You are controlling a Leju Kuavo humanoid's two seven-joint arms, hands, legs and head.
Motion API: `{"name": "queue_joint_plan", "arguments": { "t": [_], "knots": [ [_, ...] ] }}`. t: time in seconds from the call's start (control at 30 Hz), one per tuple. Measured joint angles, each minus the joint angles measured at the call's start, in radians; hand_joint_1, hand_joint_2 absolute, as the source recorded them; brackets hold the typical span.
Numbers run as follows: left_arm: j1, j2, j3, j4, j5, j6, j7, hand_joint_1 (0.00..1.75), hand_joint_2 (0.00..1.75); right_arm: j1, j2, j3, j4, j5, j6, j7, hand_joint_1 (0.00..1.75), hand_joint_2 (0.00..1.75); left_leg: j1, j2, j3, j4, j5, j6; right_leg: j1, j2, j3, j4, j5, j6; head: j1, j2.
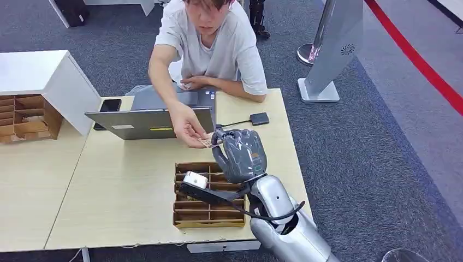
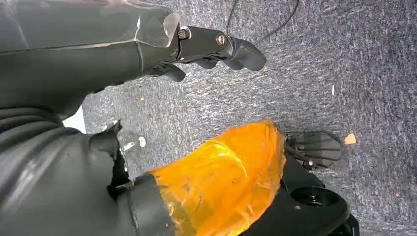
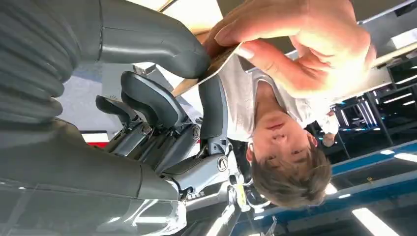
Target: Pass the card to the sensor for recognition and then transmit it.
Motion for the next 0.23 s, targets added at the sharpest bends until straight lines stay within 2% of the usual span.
{"name": "queue_joint_plan", "arguments": {
  "t": [0.23],
  "knots": [
    [0.001, 0.001, -0.002, 0.0, 0.016, 0.002, -0.004, 0.0, 0.0, 0.001, 0.002, -0.003, -0.002, -0.038, -0.017, -0.026, 1.75, 1.75, 0.0, 0.0, 0.0, 0.0, 0.0, 0.0, 0.0, 0.0, 0.0, 0.0, 0.0, 0.0, 0.0, 0.0]
  ]
}}
